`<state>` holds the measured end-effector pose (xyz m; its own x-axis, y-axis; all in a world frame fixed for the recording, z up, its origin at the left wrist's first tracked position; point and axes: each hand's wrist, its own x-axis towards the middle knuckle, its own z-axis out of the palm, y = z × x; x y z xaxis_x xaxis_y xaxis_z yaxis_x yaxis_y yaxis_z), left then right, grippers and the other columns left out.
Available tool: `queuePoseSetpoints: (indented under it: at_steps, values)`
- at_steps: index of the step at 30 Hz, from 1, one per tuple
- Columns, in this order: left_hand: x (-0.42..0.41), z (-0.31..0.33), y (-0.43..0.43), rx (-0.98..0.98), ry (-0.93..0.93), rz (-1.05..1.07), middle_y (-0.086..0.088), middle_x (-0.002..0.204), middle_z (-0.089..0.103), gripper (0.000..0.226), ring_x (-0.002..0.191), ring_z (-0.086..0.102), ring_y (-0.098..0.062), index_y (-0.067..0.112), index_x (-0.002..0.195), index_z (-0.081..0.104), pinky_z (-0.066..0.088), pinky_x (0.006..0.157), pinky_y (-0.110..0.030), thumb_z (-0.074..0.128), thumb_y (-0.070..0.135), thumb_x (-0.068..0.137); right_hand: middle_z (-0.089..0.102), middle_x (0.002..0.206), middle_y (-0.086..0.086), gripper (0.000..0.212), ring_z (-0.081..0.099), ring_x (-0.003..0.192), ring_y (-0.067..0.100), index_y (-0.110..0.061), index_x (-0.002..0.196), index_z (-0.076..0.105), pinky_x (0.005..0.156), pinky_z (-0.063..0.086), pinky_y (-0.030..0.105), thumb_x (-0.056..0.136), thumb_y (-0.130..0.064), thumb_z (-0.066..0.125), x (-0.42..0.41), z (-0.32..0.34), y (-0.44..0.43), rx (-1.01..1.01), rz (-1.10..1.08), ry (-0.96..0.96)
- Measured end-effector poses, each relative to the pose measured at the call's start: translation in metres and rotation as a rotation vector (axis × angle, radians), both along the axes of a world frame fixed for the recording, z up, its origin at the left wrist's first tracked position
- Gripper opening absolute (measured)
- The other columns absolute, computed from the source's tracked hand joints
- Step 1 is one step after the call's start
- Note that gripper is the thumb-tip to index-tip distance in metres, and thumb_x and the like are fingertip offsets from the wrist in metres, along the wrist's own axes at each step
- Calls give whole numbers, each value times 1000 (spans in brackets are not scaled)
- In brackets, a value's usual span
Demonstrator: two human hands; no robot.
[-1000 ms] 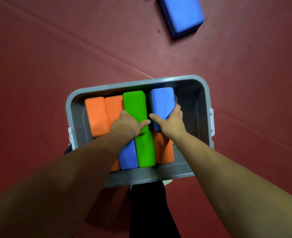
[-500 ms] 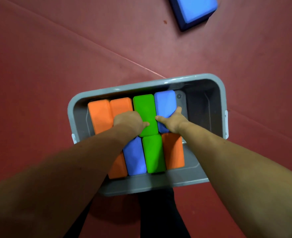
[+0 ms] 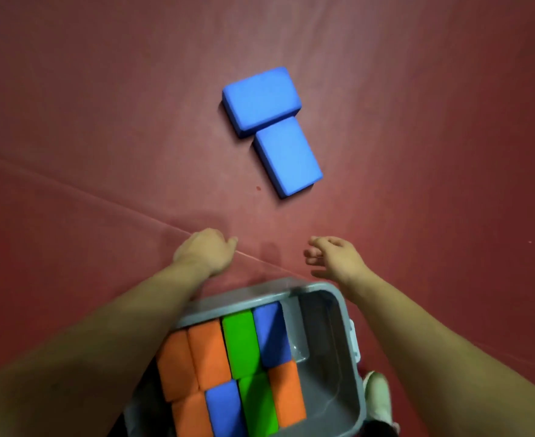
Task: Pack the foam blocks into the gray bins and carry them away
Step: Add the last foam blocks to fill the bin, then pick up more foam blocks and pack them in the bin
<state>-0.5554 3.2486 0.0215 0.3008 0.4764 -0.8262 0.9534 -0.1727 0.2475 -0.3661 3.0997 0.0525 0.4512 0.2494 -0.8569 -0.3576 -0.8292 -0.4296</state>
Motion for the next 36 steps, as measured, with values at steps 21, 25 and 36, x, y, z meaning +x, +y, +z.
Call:
queuePoseSetpoints:
  at_steps: [21, 25, 36]
  values:
    - [354, -189, 6, -788, -100, 1751, -12, 114, 63, 100, 100, 62, -28, 0, 118, 57, 49, 76, -37, 54, 87, 68, 64, 111, 10, 32, 66, 99, 25, -14, 110, 57, 76, 51, 37, 99, -44, 54, 296, -182, 159, 244, 34, 391]
    - [373, -246, 0, -758, -227, 2114, -7, 103, 62, 86, 100, 60, -22, 10, 111, 59, 47, 86, -33, 67, 81, 62, 64, 112, 12, 31, 67, 99, 24, -15, 108, 59, 78, 50, 38, 98, -44, 54, 301, -230, 161, 222, 96, 363]
    - [323, -259, -1, -374, -559, 2247, 1, 115, 70, 48, 91, 64, -17, 22, 122, 62, 45, 76, -33, 70, 46, 82, 65, 102, 7, 35, 63, 83, 15, -12, 106, 63, 68, 53, 33, 98, -44, 53, 303, -241, 167, 167, 185, 347]
